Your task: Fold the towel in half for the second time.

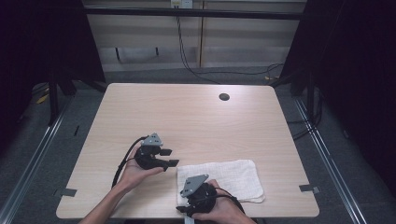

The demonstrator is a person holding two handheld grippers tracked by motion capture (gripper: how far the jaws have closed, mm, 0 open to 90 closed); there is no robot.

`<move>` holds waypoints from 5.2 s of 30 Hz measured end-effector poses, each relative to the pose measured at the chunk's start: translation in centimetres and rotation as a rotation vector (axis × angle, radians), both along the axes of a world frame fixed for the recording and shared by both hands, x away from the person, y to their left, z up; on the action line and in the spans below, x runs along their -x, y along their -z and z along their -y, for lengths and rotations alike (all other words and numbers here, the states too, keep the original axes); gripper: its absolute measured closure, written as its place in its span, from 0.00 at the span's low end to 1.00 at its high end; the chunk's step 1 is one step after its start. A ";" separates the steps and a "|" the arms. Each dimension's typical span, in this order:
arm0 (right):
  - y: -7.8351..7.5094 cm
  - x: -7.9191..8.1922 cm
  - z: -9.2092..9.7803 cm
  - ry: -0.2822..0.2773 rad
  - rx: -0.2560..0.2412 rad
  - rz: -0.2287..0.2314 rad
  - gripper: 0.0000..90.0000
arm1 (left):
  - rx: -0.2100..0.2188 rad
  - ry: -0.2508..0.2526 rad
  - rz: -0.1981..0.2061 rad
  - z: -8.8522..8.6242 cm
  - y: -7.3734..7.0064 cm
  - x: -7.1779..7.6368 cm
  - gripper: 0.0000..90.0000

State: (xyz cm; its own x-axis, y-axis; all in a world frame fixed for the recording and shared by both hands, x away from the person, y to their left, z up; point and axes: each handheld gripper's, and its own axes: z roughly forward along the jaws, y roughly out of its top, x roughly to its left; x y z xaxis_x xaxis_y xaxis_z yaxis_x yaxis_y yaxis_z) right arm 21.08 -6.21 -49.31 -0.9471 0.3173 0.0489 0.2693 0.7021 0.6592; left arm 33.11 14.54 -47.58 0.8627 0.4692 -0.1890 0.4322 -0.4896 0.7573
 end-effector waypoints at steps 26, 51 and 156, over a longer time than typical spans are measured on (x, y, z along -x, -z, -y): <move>-0.2 -1.2 0.4 0.064 0.019 -0.011 0.91 | -0.082 0.085 -0.049 2.0 2.0 0.4 0.50; 0.2 -1.3 0.8 0.101 -0.060 -0.067 0.92 | -0.054 0.145 -0.074 2.8 2.1 1.0 0.93; -3.8 -1.9 3.2 0.263 -0.289 -0.011 0.92 | -0.028 0.055 -0.087 5.5 -0.5 -1.2 0.93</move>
State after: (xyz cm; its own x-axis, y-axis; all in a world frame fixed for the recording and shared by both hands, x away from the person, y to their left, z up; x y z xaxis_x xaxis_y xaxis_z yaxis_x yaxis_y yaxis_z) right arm 22.97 -9.43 -45.48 -0.8342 0.5209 0.1812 0.4233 0.3941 0.8158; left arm 34.29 9.09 -47.08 0.8681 0.4276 -0.2521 0.4678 -0.5348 0.7037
